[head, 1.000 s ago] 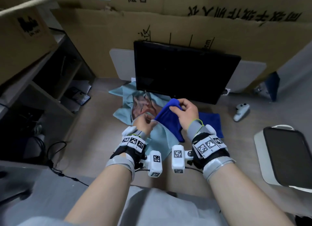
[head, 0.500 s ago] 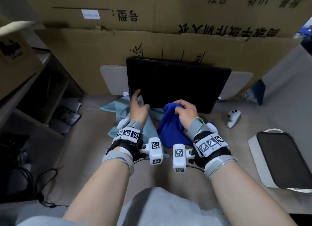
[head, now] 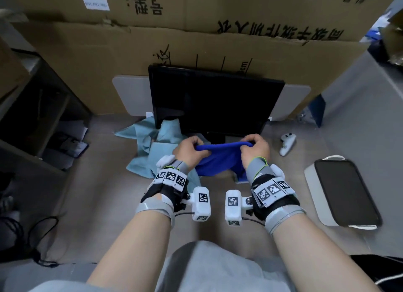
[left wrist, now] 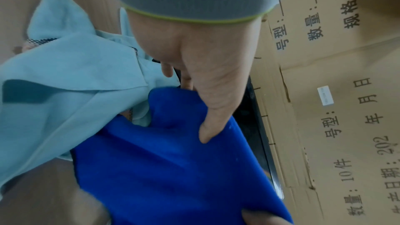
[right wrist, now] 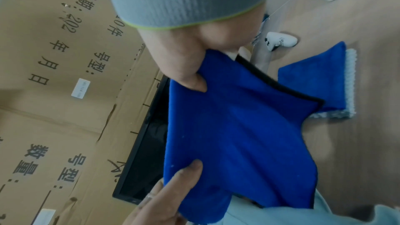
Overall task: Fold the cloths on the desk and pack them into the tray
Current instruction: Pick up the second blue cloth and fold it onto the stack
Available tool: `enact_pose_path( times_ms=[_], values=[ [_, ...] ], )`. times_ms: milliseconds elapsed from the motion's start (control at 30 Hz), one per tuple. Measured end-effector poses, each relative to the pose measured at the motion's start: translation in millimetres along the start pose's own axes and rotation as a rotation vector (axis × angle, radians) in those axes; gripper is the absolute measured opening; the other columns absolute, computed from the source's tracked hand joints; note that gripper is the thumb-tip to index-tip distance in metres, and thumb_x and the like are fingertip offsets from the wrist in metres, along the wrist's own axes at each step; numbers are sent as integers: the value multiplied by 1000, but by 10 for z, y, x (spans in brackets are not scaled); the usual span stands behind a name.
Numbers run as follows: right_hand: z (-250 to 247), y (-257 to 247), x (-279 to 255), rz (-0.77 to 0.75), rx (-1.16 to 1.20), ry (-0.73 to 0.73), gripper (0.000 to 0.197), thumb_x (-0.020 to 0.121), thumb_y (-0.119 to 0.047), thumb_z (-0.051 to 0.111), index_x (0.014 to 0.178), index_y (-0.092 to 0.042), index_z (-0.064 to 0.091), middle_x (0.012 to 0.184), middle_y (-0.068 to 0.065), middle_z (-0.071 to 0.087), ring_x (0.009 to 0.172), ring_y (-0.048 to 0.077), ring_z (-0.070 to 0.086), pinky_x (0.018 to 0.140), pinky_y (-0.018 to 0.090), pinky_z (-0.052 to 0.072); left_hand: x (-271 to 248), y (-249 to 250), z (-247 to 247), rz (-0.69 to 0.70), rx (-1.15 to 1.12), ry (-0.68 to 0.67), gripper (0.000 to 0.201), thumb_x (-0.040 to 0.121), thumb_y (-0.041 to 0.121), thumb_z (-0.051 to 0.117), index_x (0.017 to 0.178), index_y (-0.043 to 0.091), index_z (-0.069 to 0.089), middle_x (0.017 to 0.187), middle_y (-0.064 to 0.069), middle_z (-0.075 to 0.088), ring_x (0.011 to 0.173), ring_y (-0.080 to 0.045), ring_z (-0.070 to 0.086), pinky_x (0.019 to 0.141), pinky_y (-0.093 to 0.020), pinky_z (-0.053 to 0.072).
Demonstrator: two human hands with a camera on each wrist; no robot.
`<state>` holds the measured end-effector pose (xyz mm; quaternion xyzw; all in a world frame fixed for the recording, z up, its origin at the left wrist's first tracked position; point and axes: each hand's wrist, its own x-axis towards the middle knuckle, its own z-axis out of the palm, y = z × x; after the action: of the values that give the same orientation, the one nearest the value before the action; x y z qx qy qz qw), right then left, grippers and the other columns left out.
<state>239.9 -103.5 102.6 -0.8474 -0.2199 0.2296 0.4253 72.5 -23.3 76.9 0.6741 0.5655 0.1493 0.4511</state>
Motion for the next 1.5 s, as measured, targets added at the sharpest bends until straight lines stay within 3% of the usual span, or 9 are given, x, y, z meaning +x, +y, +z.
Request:
enact_pose_path(
  times_ms=[167, 267, 400, 667, 800, 967, 1067, 1333, 1500],
  values=[
    [-325, 246, 127, 64, -24, 88, 28, 79, 2, 51, 81, -26, 54, 75, -8, 57, 74, 25, 58, 66, 29, 45, -191, 192, 229, -70, 153, 161, 21, 78, 31, 68, 78, 22, 50, 73, 4, 59, 73, -25, 56, 79, -36, 42],
    [-634, 443, 295, 70, -33, 66, 25, 77, -3, 56, 79, -28, 57, 74, -5, 61, 73, 27, 61, 72, 36, 54, -293, 340, 495, -121, 19, 282, 11, 80, 21, 67, 91, 23, 62, 90, 0, 70, 87, -27, 63, 81, -33, 48],
    [-1078, 686, 455, 98, -84, 43, 15, 79, -9, 64, 82, -22, 58, 70, -4, 55, 73, 28, 57, 66, 28, 45, -420, 444, 867, -164, -98, 406, 18, 81, 18, 66, 98, 24, 68, 99, 0, 73, 97, -23, 66, 82, -28, 49],
    [-1657, 1416, 590, 202, -304, -222, 19, 78, -18, 72, 96, -15, 68, 100, 10, 69, 95, 31, 64, 72, 27, 43, -960, 510, 1686, -475, -115, 550, 21, 79, 11, 63, 100, 15, 63, 102, -11, 69, 97, -32, 63, 85, -32, 45],
    [-1712, 1532, 522, 227, -266, -352, 14, 73, -25, 75, 80, -22, 63, 86, 4, 66, 84, 28, 63, 72, 26, 45, -1111, 476, 1738, -593, -165, 651, 26, 85, 5, 55, 109, 11, 62, 114, -15, 66, 106, -34, 60, 92, -32, 43],
    [-1741, 1380, 507, 219, -75, -409, 10, 69, -25, 68, 69, -16, 62, 62, 6, 62, 60, 24, 54, 57, 27, 46, -1125, 575, 1617, -583, -213, 691, 28, 90, 17, 51, 116, 10, 60, 117, -17, 66, 107, -37, 60, 93, -35, 43],
    [-1741, 1145, 548, 155, 66, -343, 13, 70, -23, 63, 63, -13, 58, 63, 6, 51, 61, 21, 39, 53, 28, 33, -1047, 647, 1447, -531, -263, 725, 29, 92, 18, 51, 119, 10, 58, 114, -16, 66, 105, -36, 60, 84, -32, 42],
    [-1642, 794, 620, 86, 352, -38, 9, 80, -11, 57, 86, -14, 62, 67, -4, 54, 55, 12, 44, 58, 23, 36, -817, 808, 1130, -355, -429, 749, 20, 92, 20, 50, 108, 15, 60, 89, 0, 59, 81, -22, 51, 71, -24, 33],
    [-1483, 1095, 521, 190, 343, 55, 17, 85, -2, 49, 90, -15, 59, 82, 2, 57, 68, 19, 48, 62, 25, 38, -787, 463, 1194, -411, -325, 620, 9, 80, 15, 55, 79, 22, 61, 82, 0, 65, 83, -28, 61, 78, -30, 49]
  ],
)
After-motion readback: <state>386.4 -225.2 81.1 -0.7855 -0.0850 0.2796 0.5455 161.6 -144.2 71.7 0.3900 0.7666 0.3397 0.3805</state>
